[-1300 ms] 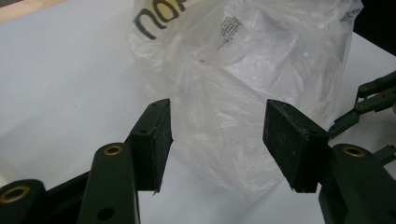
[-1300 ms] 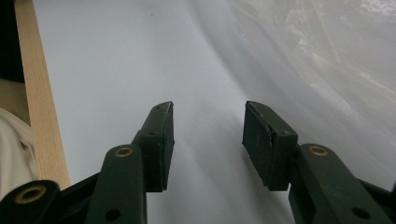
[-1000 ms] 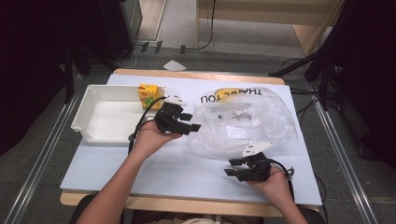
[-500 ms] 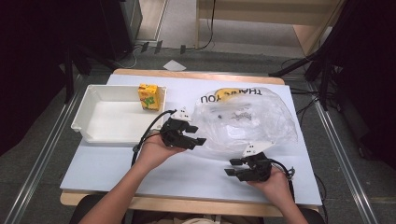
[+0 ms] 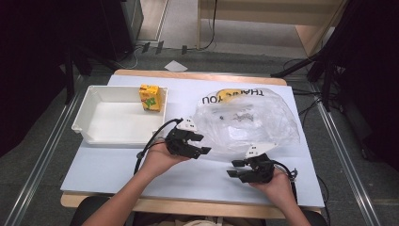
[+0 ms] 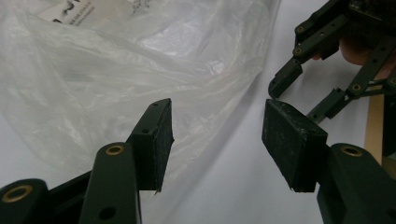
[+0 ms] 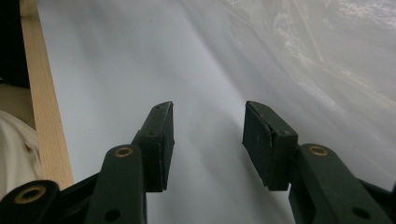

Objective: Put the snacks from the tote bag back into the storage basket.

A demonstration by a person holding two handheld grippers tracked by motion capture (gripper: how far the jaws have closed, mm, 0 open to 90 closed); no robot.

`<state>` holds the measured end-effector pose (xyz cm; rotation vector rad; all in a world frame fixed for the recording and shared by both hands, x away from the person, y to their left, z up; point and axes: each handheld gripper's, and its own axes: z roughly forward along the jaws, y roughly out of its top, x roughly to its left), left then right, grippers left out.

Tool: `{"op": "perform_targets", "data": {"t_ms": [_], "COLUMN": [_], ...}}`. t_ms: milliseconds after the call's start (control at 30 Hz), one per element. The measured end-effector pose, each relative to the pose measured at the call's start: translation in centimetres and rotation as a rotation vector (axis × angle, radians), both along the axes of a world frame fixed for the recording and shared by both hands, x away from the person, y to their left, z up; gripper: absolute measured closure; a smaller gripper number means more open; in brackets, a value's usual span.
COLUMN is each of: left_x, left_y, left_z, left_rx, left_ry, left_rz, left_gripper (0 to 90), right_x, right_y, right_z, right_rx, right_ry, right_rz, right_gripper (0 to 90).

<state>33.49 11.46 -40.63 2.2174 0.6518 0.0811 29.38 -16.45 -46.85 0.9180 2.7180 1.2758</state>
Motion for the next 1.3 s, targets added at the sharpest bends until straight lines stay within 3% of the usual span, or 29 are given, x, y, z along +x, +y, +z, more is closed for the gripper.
{"op": "perform_targets", "data": {"t_ms": [267, 500, 1300], "left_x": [-1.2, -1.0, -0.8], "left_y": [0.2, 0.1, 0.1], "left_z": [-1.6, -2.2, -2.5], "left_rx": [0.005, 0.010, 0.033], "left_ry": [0.008, 0.012, 0.018], "left_rz": [-0.028, -0.029, -0.029], "left_gripper": [44.1, 43.4, 43.4], "right_x": [0.0, -0.1, -0.1], "right_y": [0.0, 0.1, 0.1], "right_z": [0.0, 0.0, -0.1], "right_rx": [0.001, 0.002, -0.006], "right_ry": [0.004, 0.004, 0.007], "right_rz": [0.001, 0.003, 0.009], "right_gripper": [54.4, 54.4, 54.4]}}
